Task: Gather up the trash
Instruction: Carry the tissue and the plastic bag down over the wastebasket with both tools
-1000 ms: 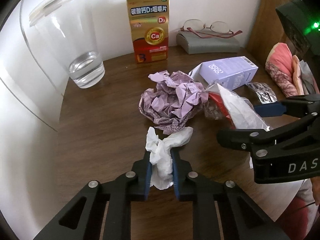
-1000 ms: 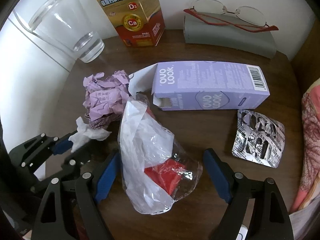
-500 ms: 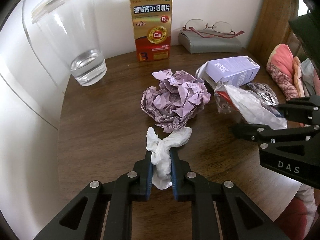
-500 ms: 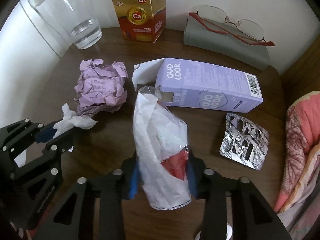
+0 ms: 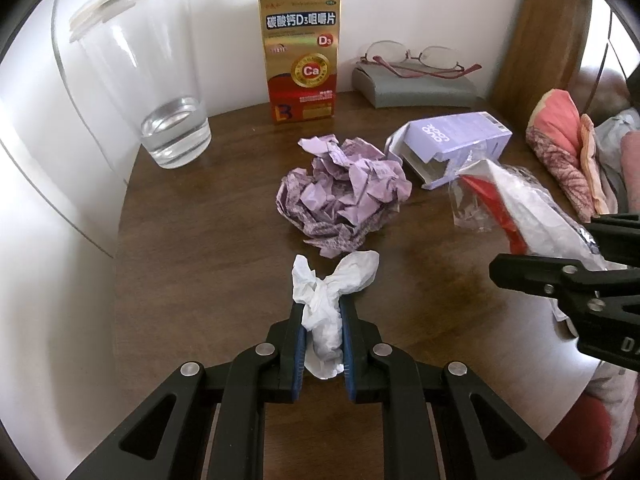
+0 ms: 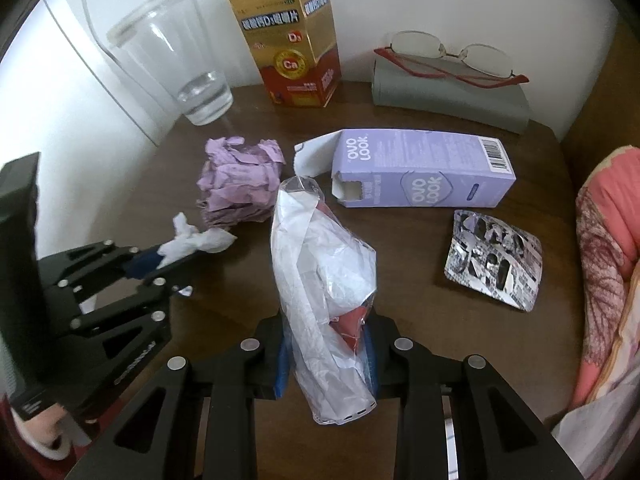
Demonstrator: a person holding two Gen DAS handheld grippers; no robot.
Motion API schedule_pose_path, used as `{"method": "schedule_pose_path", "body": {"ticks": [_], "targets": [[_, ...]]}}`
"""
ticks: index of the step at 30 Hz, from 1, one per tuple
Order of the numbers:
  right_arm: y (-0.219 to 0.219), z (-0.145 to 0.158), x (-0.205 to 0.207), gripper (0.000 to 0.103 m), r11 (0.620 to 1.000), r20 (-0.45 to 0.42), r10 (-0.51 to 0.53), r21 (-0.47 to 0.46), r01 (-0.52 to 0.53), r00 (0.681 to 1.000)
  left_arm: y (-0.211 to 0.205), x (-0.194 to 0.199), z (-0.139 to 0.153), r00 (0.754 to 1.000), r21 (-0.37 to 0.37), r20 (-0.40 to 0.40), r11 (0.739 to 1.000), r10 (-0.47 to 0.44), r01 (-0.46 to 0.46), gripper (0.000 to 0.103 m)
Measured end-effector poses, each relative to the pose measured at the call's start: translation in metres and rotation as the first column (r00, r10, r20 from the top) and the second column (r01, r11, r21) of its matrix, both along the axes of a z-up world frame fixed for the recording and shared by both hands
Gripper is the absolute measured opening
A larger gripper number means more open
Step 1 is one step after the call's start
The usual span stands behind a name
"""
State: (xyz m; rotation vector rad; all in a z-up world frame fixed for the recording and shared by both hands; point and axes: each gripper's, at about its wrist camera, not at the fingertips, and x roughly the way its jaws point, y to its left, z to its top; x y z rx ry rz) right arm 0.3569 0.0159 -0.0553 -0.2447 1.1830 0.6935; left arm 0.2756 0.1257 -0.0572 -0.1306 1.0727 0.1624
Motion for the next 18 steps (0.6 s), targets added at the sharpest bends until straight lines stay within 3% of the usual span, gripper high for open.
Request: {"method": "schedule_pose_path", "body": {"ticks": [18], "targets": [[-0.055,0.028,-0.04,0.028,0.983,-0.077,-0.028,0.177,0.041,0.997,-0.019,-0.043,0.037,0.998,-0.008,0.061,1.0,-0.015,0.015,0.016]]}}
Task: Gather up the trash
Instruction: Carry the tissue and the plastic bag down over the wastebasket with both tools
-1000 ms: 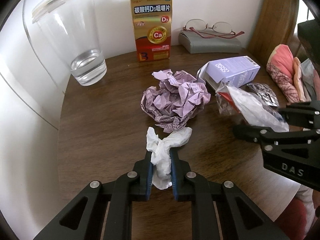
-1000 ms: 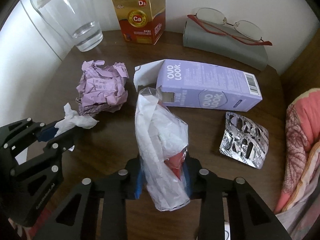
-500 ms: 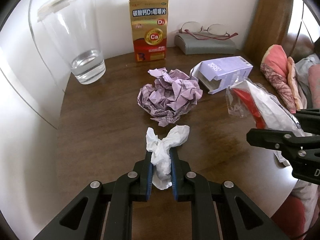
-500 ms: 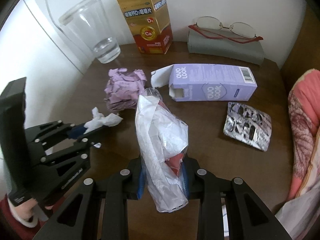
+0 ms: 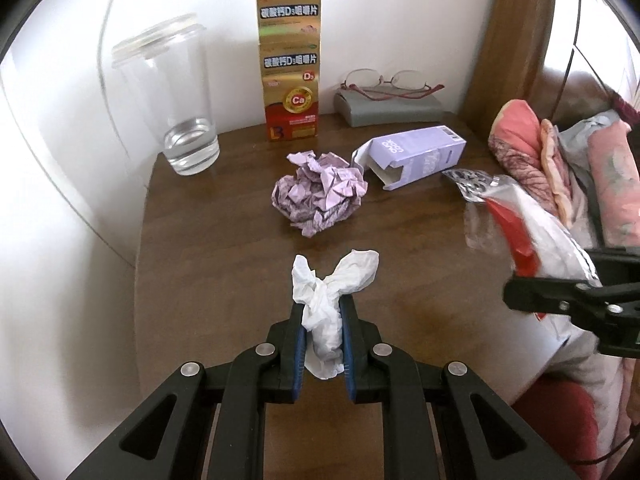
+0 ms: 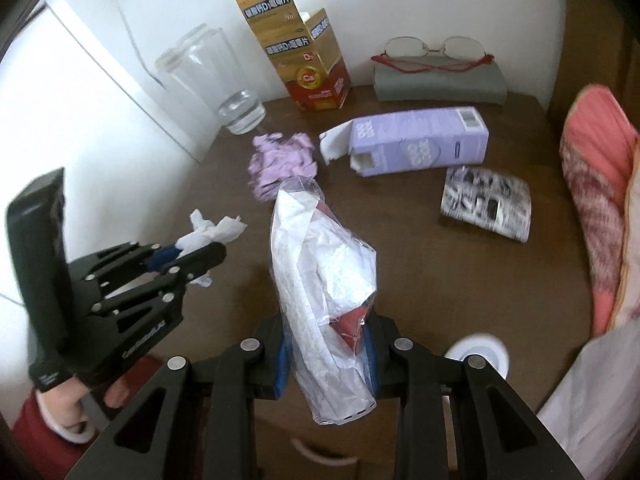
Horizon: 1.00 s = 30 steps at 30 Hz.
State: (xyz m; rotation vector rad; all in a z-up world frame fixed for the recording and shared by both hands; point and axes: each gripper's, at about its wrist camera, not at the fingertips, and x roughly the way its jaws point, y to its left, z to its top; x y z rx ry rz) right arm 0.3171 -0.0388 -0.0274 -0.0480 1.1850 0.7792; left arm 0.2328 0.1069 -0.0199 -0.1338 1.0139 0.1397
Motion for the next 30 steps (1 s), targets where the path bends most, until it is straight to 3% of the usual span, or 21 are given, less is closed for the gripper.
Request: {"method": "schedule_pose_path", "body": {"ticks": [9,17,23,30], "targets": [[-0.037,0.017,-0.068,0.028,0.987,-0.053,0.014,0.158,-0.005,0.998,-0.016,-0.065,0.012,1.0,-0.038,0.025,0.999,-0.016,0.017,0.016],[-0.072,0.025,-0.137,0.028,0.963,-0.106,0.024,0.268,0.005,0.994,-0.043,-0.126,0.005,0.999,-0.044,-0.009,0.998,-0.054,0.053,0.016],[-0.098,0.016,-0.171,0.028,0.958,-0.138,-0.007,0.284,0.047,0.99,-0.066,-0.163,-0.016,0.994,-0.069,-0.059,0.994,-0.093,0.089,0.016],[-0.123,-0.004,-0.191,0.028,0.951,-0.185,-0.075,0.283,0.126,0.98,-0.097,-0.174,-0.058,0.976,-0.097,-0.162,0.987,-0.144,0.129,0.016]]}}
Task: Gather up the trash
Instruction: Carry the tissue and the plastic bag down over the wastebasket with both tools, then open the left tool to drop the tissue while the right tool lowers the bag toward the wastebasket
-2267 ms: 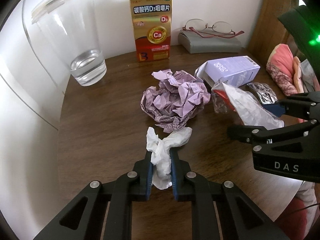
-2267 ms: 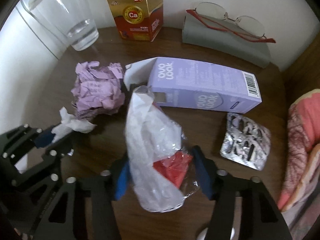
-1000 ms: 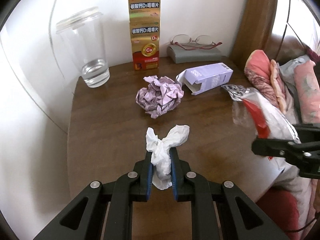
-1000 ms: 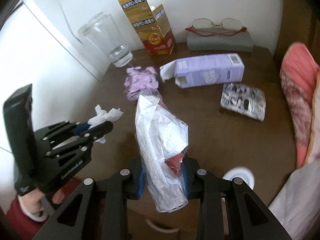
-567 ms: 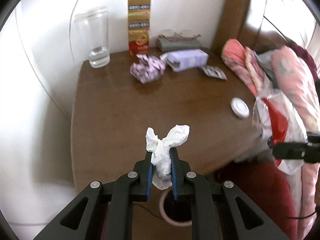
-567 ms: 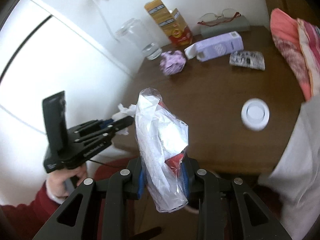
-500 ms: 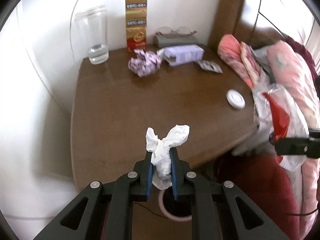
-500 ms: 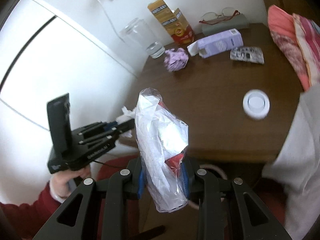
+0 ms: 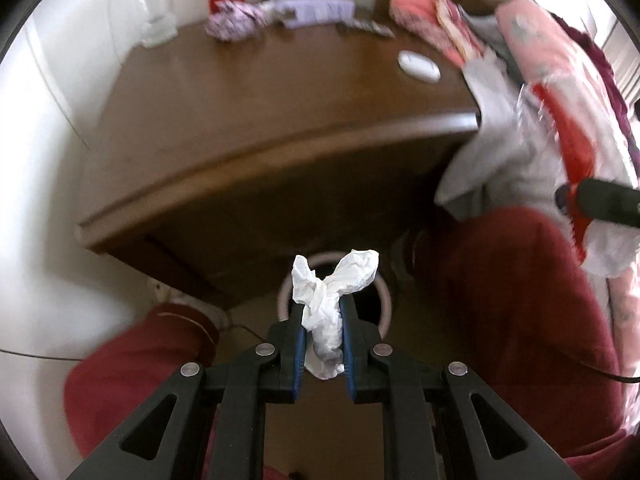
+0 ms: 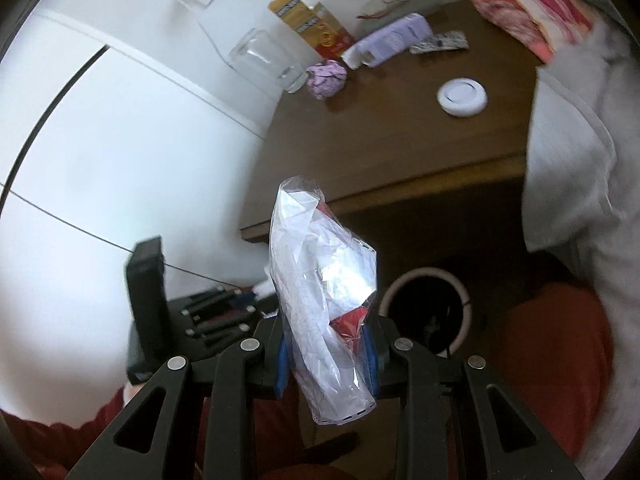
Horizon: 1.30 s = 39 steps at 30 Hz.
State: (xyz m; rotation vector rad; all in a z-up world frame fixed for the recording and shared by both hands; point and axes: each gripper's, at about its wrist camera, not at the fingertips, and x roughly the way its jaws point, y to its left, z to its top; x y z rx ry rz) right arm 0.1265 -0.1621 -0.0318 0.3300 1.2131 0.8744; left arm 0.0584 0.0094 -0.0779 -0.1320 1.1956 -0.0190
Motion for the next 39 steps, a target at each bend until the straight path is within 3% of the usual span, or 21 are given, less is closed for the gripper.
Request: {"method": "schedule_pose_path", "body": {"ticks": [7,15,20,22,24,26,29,34,39], "targets": [[-0.022,-0.016,-0.013,0.028,0.999,-0.041,-0.051,0.002,0.051,0.998,-0.02,0.022,-0.038,0.996,0.05,-0.074,0.997,-0.054,0.058,0.016],[-0.027,-0.028,-0.013,0.028,0.998,-0.07,-0.07,-0.005,0.07,0.995,-0.034,0.034,-0.061,0.991,0.1,-0.094,0.99,-0.092,0.101,0.017],[-0.022,-0.035,-0.007,0.028,0.998,-0.083,-0.062,-0.009,0.061,0.995,-0.034,0.037,-0.068,0.992,0.073,-0.1,0.993,-0.083,0.09,0.019],[-0.02,-0.037,-0.005,0.028,0.998,-0.086,-0.058,-0.016,0.057,0.995,-0.032,0.04,-0.07,0.992,0.059,-0.097,0.994,-0.081,0.087,0.027],[-0.02,-0.04,-0.004,0.028,0.998,-0.091,-0.056,-0.021,0.055,0.994,-0.03,0.041,-0.071,0.993,0.052,-0.093,0.995,-0.079,0.084,0.055],[-0.019,-0.042,-0.002,0.028,0.998,-0.096,-0.056,-0.024,0.054,0.994,-0.029,0.041,-0.07,0.995,0.07,-0.067,0.995,-0.068,0.073,0.073],[-0.02,-0.045,-0.001,0.028,0.998,-0.103,-0.053,-0.027,0.05,0.993,-0.027,0.041,-0.068,0.997,0.094,-0.043,0.993,-0.062,0.066,0.087],[-0.015,-0.048,0.002,0.028,0.998,-0.111,-0.048,-0.036,0.045,0.993,-0.019,0.042,-0.068,0.998,0.097,-0.059,0.994,-0.039,0.044,0.088],[-0.002,-0.053,0.003,0.028,0.997,-0.11,-0.017,-0.071,0.009,0.994,0.004,0.033,-0.055,0.999,0.09,-0.018,0.995,0.037,-0.035,0.088]]}}
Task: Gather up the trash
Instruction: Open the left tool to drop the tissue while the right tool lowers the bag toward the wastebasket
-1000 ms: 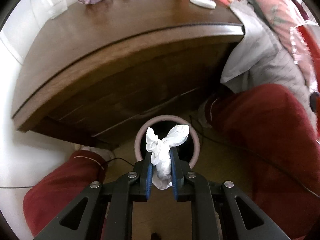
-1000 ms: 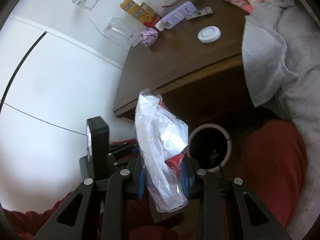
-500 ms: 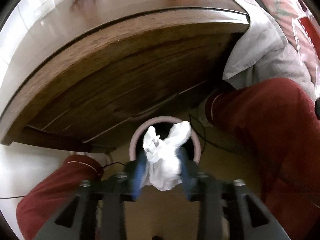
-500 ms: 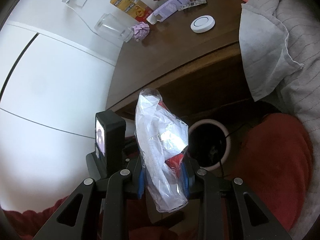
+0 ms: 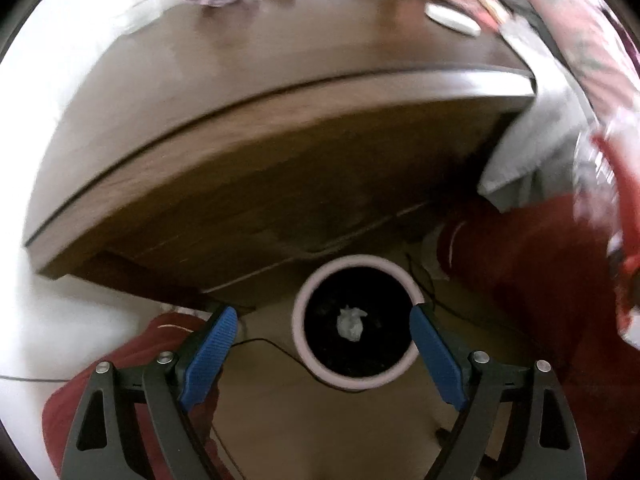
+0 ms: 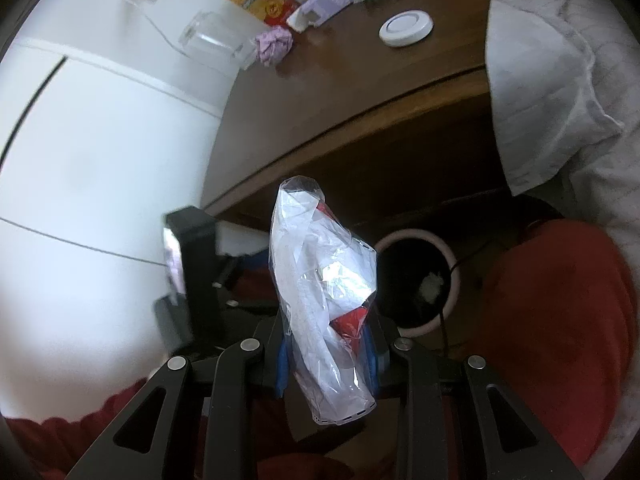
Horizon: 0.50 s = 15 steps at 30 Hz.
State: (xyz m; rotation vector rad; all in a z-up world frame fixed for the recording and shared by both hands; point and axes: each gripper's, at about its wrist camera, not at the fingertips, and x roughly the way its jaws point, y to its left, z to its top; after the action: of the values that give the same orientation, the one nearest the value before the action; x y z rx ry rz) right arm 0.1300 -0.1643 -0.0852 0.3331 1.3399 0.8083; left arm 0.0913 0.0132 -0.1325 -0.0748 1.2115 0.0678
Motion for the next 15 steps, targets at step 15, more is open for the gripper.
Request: {"method": "schedule_pose_path", "body": {"ticks": [15], "targets": [[0.083,-0.057,0.013,0.028,0.948,-0.04,0.236,-0.208,-0.239,0.971,0.039,-0.015,0.01,0.994,-0.006,0.023,0.994,0.107,-0.106,0.088]]}}
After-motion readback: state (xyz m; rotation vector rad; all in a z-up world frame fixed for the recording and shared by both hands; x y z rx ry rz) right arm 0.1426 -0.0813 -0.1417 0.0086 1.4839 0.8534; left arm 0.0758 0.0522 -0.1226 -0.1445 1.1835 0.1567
